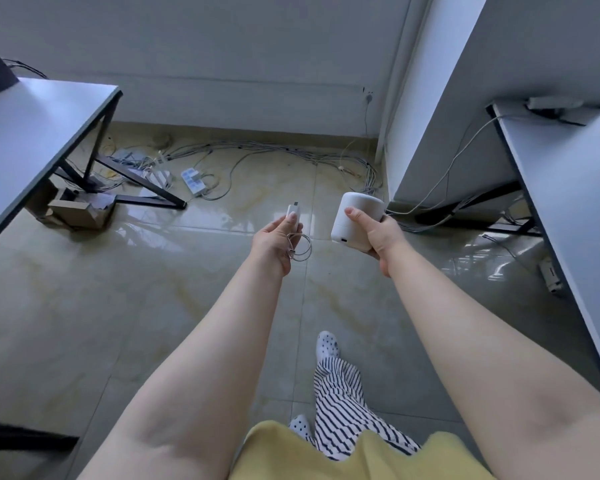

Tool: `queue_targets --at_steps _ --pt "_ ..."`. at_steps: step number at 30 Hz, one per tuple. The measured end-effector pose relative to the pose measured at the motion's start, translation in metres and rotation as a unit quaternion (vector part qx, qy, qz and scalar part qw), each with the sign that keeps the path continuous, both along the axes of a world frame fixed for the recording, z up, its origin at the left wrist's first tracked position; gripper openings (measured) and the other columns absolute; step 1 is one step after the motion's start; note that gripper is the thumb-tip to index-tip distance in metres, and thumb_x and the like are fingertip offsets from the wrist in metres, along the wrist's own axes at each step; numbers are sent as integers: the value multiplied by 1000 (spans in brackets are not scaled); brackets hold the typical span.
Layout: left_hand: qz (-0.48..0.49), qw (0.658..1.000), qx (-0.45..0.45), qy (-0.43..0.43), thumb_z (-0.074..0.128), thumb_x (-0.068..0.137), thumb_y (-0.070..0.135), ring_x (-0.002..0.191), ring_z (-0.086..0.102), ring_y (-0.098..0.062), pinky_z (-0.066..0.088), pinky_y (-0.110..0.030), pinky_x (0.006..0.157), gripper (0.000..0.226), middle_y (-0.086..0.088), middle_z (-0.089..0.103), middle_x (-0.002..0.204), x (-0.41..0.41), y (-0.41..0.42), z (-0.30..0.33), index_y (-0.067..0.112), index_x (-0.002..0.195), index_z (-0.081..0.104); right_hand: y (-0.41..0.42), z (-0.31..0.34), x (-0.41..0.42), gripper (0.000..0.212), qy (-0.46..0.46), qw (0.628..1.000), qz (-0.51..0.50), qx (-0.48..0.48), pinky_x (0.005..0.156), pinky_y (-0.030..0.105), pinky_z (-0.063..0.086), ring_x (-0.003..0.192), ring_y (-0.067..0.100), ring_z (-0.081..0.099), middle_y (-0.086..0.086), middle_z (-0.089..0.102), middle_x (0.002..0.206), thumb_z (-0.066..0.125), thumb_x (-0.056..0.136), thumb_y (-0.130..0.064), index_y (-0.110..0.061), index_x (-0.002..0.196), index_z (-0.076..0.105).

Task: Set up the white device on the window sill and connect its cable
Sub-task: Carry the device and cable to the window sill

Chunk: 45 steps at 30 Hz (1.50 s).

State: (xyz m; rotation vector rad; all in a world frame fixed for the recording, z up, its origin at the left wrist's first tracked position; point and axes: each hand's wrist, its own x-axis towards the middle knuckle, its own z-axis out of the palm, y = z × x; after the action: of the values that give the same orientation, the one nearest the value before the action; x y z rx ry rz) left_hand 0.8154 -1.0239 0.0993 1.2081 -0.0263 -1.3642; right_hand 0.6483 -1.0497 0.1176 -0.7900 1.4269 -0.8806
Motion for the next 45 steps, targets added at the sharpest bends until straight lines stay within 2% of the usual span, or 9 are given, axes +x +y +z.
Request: queue_targets --at_steps 3,8,14,19,23,27,34,41,45 --pt "10 1000 7 -3 65 83 4 69 60 -18 56 -18 56 7 -13 61 84 12 -35 -5 7 84 59 -35 -3 9 61 0 1000 4 2 62 22 49 79 11 58 5 60 110 74 78 -34 -8 128 50" --pt "12 1000 11 -14 64 84 4 69 60 -18 55 -16 52 6 -12 61 82 25 -106 -7 7 84 58 -108 -6 23 61 2 1000 16 9 65 24 49 78 10 56 5 57 110 73 79 -35 -8 128 48" --pt "33 999 15 -10 66 83 5 65 63 -16 56 -17 51 16 -11 62 83 42 -198 -1 5 98 61 -203 1 38 61 6 999 35 12 85 35 52 80 12 55 6 55 111 72 80 -34 -8 128 45" --pt "41 999 11 2 66 82 6 71 62 -17 57 -18 55 15 -12 63 85 52 -253 1 5 96 61 -264 1 47 63 13 999 41 5 68 26 52 80 11 55 6 56 113 72 79 -36 -8 129 46" --pt "48 999 -1 3 66 82 6 71 62 -18 57 -18 55 32 -12 63 84 63 -292 0 3 114 59 -304 -3 58 64 22 999 46 10 68 26 51 81 12 57 7 58 116 73 77 -38 -9 129 48" --pt "42 999 -7 -5 66 83 5 70 61 -17 56 -18 57 39 -13 62 83 77 -338 -4 -4 120 57 -348 -9 72 62 20 999 45 6 72 28 51 82 13 57 5 58 112 74 77 -37 -9 127 49" --pt "23 1000 -5 -11 68 82 6 70 62 -18 55 -21 60 38 -12 63 81 120 -446 -10 -3 118 60 -450 -15 111 59 16 1000 23 -3 64 26 48 80 13 58 6 59 110 74 78 -35 -8 125 50" --pt "-21 1000 -2 -21 69 81 8 72 62 -17 54 -24 67 34 -11 65 83 173 -556 0 1 113 63 -552 -12 161 58 21 1000 -3 -7 78 32 51 88 19 61 4 62 108 76 75 -37 -10 122 53" --pt "-24 999 -14 -22 69 81 6 74 63 -19 56 -24 63 28 -11 65 86 198 -605 3 2 108 63 -596 -15 183 63 20 1000 -7 -10 82 35 52 95 22 61 7 63 115 76 74 -37 -8 125 53"
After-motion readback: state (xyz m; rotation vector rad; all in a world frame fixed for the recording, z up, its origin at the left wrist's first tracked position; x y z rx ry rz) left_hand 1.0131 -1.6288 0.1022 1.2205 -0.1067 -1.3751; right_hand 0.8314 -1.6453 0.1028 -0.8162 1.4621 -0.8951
